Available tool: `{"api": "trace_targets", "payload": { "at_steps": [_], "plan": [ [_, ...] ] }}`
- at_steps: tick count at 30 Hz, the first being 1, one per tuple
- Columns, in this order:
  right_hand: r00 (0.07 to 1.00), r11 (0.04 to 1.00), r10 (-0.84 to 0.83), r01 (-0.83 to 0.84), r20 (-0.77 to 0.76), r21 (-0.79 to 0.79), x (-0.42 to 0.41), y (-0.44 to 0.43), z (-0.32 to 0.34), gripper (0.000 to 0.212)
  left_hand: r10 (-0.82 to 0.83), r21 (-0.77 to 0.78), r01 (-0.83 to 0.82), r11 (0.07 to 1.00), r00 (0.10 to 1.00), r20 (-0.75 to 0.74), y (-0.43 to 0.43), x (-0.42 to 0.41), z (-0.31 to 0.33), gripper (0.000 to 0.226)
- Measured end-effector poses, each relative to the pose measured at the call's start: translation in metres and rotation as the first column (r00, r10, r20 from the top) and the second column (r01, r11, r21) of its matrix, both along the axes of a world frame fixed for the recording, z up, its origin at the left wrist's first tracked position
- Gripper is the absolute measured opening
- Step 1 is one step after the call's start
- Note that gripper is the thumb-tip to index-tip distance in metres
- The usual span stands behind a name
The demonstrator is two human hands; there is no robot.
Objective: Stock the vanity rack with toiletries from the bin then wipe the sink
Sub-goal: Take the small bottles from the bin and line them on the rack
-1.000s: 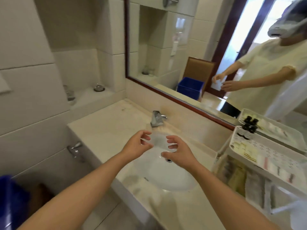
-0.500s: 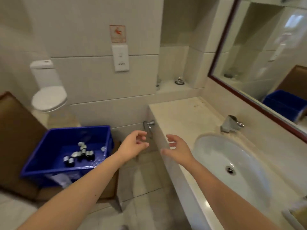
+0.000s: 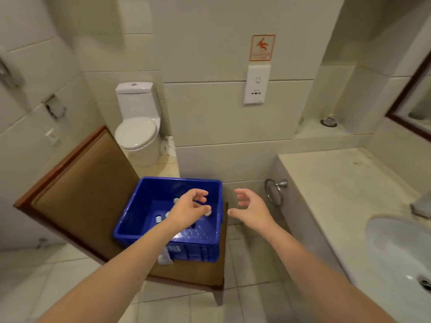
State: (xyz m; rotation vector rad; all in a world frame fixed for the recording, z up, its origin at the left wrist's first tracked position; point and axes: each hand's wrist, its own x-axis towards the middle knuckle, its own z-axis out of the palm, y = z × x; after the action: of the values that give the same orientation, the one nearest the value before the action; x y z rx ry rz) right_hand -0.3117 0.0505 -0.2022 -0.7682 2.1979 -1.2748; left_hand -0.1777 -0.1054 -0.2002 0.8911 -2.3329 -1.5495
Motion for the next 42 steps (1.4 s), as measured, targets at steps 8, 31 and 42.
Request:
{"api": "trace_targets", "payload": {
  "at_steps": [8, 31, 42],
  "plan": [
    [0.995, 0.996, 0.076, -0.079, 0.061, 0.038, 0.038, -0.104, -0.032, 0.064, 0.061, 0.009, -0.061, 0.998, 0.997, 0.052, -0.102, 0.055, -0.019, 0.033],
    [0.926, 0.898, 0.230, -0.321, 0.301, 0.300, 0.005, -0.283, -0.162, 0.063, 0.134, 0.179, -0.213, 0.961, 0.919, 0.372, -0.250, 0.043, -0.155, 0.039],
    [0.885, 0.846, 0.158, -0.350, 0.438, 0.402, -0.004, -0.326, -0.262, 0.063, 0.124, 0.258, -0.288, 0.922, 0.853, 0.508, -0.278, 0.023, -0.254, 0.044]
  ]
}}
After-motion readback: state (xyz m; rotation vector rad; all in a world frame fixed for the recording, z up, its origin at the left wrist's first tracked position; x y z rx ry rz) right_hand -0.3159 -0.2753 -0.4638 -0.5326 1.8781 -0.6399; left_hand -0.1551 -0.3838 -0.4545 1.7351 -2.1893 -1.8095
